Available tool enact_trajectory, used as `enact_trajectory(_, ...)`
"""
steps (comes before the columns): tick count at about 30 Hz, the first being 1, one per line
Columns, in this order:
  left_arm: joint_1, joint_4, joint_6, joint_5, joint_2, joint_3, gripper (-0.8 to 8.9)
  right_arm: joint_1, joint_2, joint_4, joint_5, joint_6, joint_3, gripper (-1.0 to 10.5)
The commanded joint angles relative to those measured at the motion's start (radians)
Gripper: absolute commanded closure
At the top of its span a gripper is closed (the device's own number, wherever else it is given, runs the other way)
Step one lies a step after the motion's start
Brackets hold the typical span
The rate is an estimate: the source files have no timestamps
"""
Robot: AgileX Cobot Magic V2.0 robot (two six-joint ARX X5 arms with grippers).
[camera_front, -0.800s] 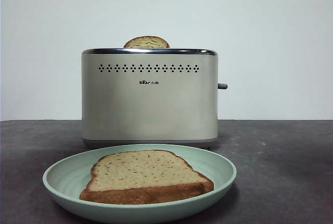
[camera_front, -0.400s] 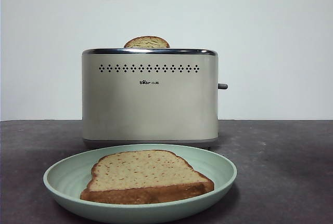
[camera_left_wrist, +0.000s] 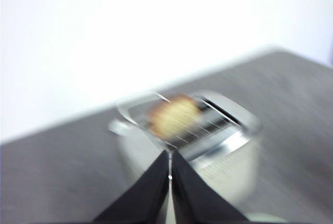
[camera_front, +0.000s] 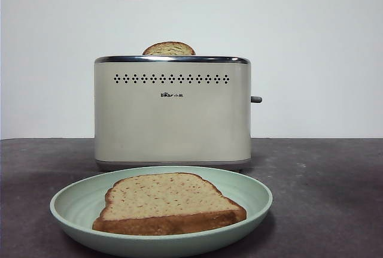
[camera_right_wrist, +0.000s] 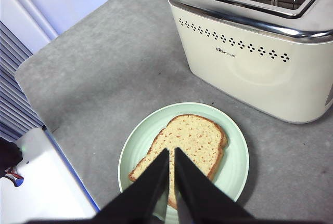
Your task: Take the bread from the toaster,put the bread on the plate,put the plate on the table
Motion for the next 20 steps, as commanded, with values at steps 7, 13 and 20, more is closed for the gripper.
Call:
enact_trajectory(7,0.263,0.34,-0.006,0.001,-0.279,-0.381,8.06,0.008,0.006,0.007,0.0,-0.008,0.016,9.4)
enact_trajectory(13,0.344,0.389,-0.036,0.001,-0.428,-0.581,8.06,0.008,0.006,0.007,0.001,-0.008,0.016,9.4)
enact_trajectory(20,0.381,0.391,-0.059,0.001,-0.57,-0.777,8.06,0.008,0.006,0.007,0.0,-0.008,0.016,9.4)
